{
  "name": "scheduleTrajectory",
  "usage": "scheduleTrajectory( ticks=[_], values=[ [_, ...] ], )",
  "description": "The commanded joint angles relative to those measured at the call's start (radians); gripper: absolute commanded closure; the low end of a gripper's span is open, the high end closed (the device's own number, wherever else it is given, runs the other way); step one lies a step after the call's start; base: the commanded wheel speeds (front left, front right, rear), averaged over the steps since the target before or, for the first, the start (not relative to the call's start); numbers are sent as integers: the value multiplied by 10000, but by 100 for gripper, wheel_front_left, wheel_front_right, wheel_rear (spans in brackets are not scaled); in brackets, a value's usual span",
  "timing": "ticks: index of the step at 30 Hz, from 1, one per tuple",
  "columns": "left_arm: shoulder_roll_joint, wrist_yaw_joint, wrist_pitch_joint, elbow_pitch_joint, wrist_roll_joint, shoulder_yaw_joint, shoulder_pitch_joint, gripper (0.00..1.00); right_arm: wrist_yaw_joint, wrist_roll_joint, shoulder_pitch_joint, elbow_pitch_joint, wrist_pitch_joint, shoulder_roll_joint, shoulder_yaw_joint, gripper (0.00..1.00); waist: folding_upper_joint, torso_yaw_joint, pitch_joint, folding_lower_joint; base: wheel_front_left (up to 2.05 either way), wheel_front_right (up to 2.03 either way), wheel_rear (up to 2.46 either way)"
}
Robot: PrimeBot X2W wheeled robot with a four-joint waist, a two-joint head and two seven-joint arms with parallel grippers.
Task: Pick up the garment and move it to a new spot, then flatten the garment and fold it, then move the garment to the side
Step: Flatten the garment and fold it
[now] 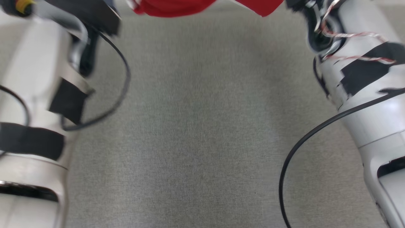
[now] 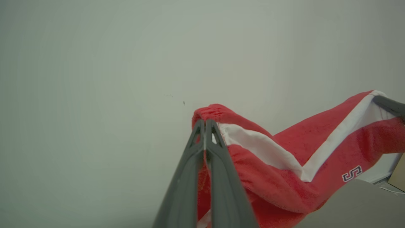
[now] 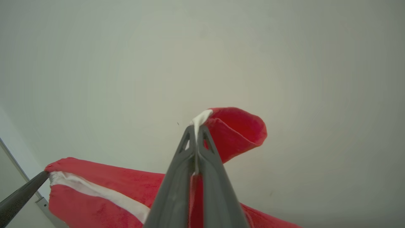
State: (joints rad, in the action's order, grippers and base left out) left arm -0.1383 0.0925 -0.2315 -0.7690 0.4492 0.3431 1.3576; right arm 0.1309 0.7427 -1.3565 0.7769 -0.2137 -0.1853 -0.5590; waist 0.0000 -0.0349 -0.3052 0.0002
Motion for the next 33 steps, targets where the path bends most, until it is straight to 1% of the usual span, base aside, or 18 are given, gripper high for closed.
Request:
scheduleTrajectory(
  ticks=[1, 4, 6, 9, 12, 14, 17, 19, 22, 26, 27, 29, 33],
  values=[
    [74, 103, -147, -183, 37, 94, -206, 100, -5, 101, 167, 130, -94, -21, -273, 100, 0, -125, -866, -2, 0, 0, 0],
    [311, 270, -301, -509, 247, 169, -849, 100, -5, 594, 736, 417, -256, -147, -876, 100, 0, -177, -1194, -2, 0, 0, 0],
    [415, 303, -350, -248, 356, 38, -1365, 100, -5, 1074, 1211, 453, -349, -243, -1124, 100, 0, -193, -1311, -2, 0, 0, 0],
    [460, 358, -339, 868, 289, -377, -2627, 100, -5, 1741, 2077, 214, -436, -434, -1471, 100, 0, -185, -1384, -2, 0, 0, 0],
    [528, 354, -342, 2418, 154, -839, -4174, 100, -5, 2419, 3068, -248, -480, -675, -1625, 100, 0, -161, -1407, -2, 0, 0, 0],
    [605, 364, -342, 3419, -41, -951, -5251, 100, -5, 2852, 3743, -707, -496, -844, -1721, 100, 0, -163, -1394, -2, 0, 0, 0],
    [649, 363, -343, 4746, -305, -1111, -6685, 100, -5, 3128, 4647, -1441, -500, -1231, -1930, 100, 0, -163, -1366, -2, 0, 0, 0],
    [687, 365, -344, 5536, -385, -1172, -7494, 100, -6, 3160, 5248, -1969, -493, -1504, -1788, 100, 0, -176, -1341, -2, 0, 0, 0],
    [712, 353, -344, 6296, -435, -1222, -8616, 100, -8, 2961, 6186, -2748, -495, -1860, -1527, 100, 0, -183, -1232, -2, 0, 0, 0],
    [543, 315, -345, 6790, -396, -1272, -9812, 100, -10, 2578, 7428, -3568, -497, -2211, -1001, 100, 0, -196, -1003, -2, 0, 0, 0],
    [543, 315, -345, 6790, -396, -1272, -9812, 100, -10, 2578, 7428, -3568, -497, -2211, -1001, 100, 0, -196, -1003, -2, 0, 0, 0],
    [386, 318, -329, 6961, -349, -1297, -10251, 100, -10, 2276, 8035, -3761, -498, -2407, -747, 100, 0, -236, -842, -2, 0, 0, 0],
    [137, 319, -132, 7225, -221, -1318, -11022, 100, -10, 1994, 9203, -4186, -496, -2579, -493, 100, 0, -284, -462, -2, 0, 0, 0]
  ],
)
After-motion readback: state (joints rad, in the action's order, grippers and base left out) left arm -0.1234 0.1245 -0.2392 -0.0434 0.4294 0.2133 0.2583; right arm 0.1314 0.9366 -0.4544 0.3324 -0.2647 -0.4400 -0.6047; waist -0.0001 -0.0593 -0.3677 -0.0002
